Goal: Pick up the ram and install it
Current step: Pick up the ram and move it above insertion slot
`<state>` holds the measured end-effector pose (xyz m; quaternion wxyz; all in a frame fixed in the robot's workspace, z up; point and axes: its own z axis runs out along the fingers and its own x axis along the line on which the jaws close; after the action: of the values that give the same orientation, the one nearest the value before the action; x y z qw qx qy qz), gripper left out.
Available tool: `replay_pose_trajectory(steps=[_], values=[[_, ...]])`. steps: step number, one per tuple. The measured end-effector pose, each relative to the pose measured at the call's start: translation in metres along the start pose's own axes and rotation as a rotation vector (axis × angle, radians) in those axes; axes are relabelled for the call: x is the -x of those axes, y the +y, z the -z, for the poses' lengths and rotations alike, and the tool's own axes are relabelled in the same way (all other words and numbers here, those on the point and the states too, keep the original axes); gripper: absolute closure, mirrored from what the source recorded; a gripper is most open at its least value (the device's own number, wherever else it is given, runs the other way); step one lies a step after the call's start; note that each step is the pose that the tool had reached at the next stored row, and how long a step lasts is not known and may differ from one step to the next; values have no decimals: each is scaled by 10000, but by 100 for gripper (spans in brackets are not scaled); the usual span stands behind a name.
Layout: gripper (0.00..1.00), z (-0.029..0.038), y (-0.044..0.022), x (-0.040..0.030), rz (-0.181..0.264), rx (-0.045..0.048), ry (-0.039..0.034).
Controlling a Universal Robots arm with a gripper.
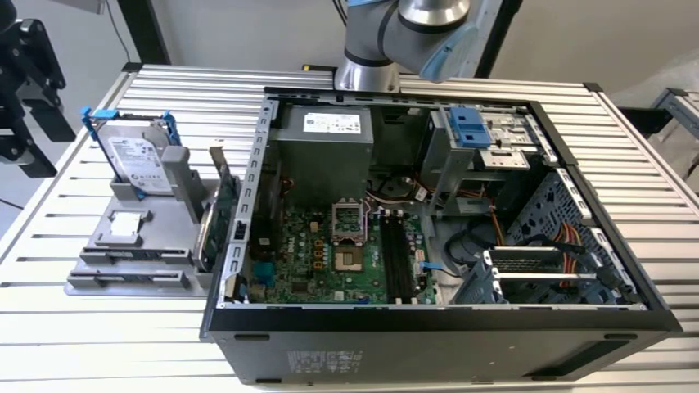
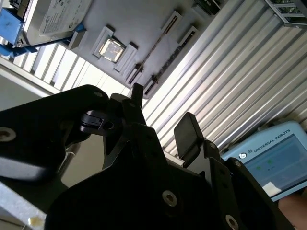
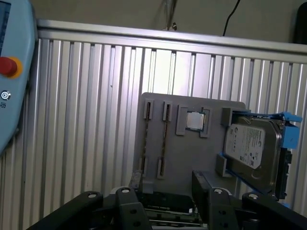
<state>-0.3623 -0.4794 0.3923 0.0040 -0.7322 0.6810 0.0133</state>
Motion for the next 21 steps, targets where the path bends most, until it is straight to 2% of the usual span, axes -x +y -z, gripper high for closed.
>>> replay_pose_trajectory(steps=[21], values=[[0,-34,0,-1,0,4,42]])
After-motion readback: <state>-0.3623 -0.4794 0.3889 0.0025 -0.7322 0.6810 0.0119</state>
